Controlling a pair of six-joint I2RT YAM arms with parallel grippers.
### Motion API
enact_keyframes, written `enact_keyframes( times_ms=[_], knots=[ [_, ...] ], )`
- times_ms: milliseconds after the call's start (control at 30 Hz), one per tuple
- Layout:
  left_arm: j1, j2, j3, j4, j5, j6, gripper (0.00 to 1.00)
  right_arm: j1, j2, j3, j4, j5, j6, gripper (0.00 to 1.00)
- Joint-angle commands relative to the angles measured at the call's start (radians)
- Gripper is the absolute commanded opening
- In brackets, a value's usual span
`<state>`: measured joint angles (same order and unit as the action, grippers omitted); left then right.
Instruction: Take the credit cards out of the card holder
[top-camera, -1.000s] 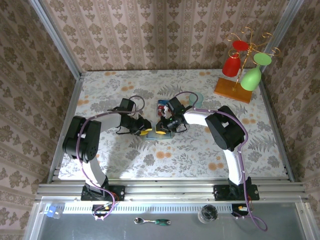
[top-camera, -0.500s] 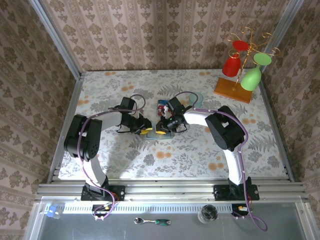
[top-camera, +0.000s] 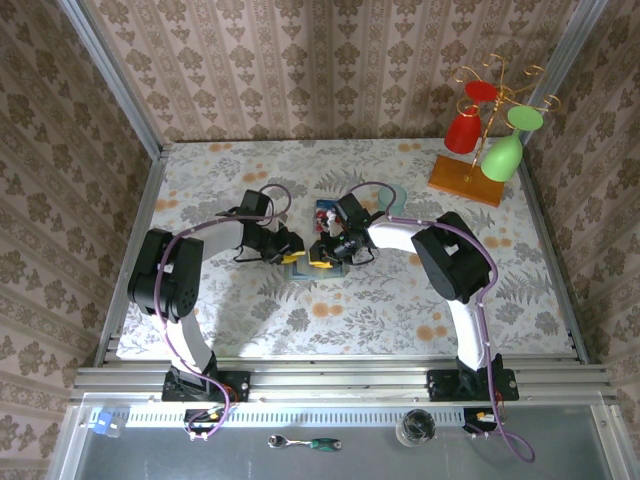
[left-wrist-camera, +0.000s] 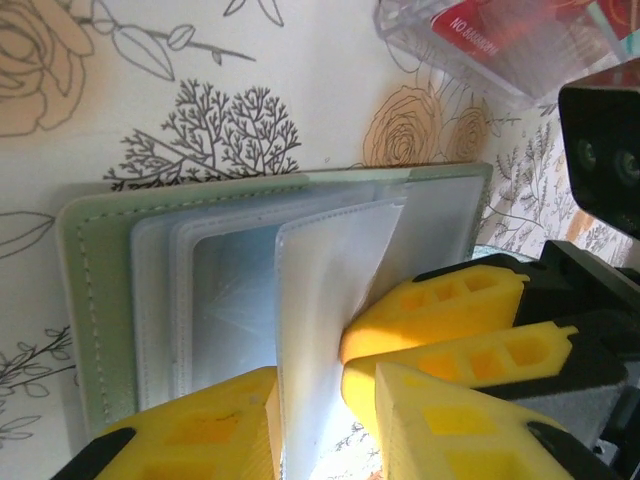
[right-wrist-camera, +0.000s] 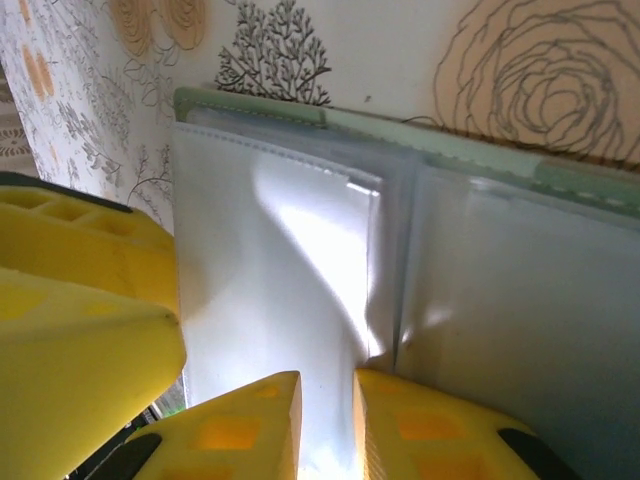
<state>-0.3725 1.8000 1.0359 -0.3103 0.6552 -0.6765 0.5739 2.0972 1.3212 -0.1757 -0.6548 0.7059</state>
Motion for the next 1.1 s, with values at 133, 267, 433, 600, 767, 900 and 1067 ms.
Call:
enact_keyframes(
  times_ms=[133, 267, 433, 600, 767, 900, 1067],
  knots=[
    [-0.004, -0.014, 0.024, -0.014, 0.004, 0.005, 0.29, -0.008, -0.114, -0.033, -0.021, 0.043, -0.025, 0.23],
    [-0.012, -0.021, 0.026, -0.019, 0.004, 0.003, 0.28, -0.019, -0.162, -0.057, -0.016, 0.071, -0.026, 0.22],
    [-0.027, -0.013, 0.038, -0.017, 0.001, -0.005, 0.28, -0.042, -0.211, -0.089, -0.006, 0.094, -0.026, 0.22],
    [-0.046, 0.000, 0.061, -0.017, -0.002, -0.012, 0.28, -0.065, -0.240, -0.117, 0.001, 0.095, -0.026, 0.22],
    [-0.070, 0.026, 0.090, -0.025, -0.001, -0.015, 0.28, -0.083, -0.267, -0.150, 0.012, 0.095, -0.028, 0.22],
    [-0.077, 0.045, 0.114, -0.031, -0.002, -0.019, 0.28, -0.095, -0.285, -0.170, 0.019, 0.093, -0.029, 0.22],
    [-0.121, 0.071, 0.147, -0.035, 0.001, -0.026, 0.32, -0.108, -0.307, -0.196, 0.028, 0.090, -0.031, 0.22]
  ],
)
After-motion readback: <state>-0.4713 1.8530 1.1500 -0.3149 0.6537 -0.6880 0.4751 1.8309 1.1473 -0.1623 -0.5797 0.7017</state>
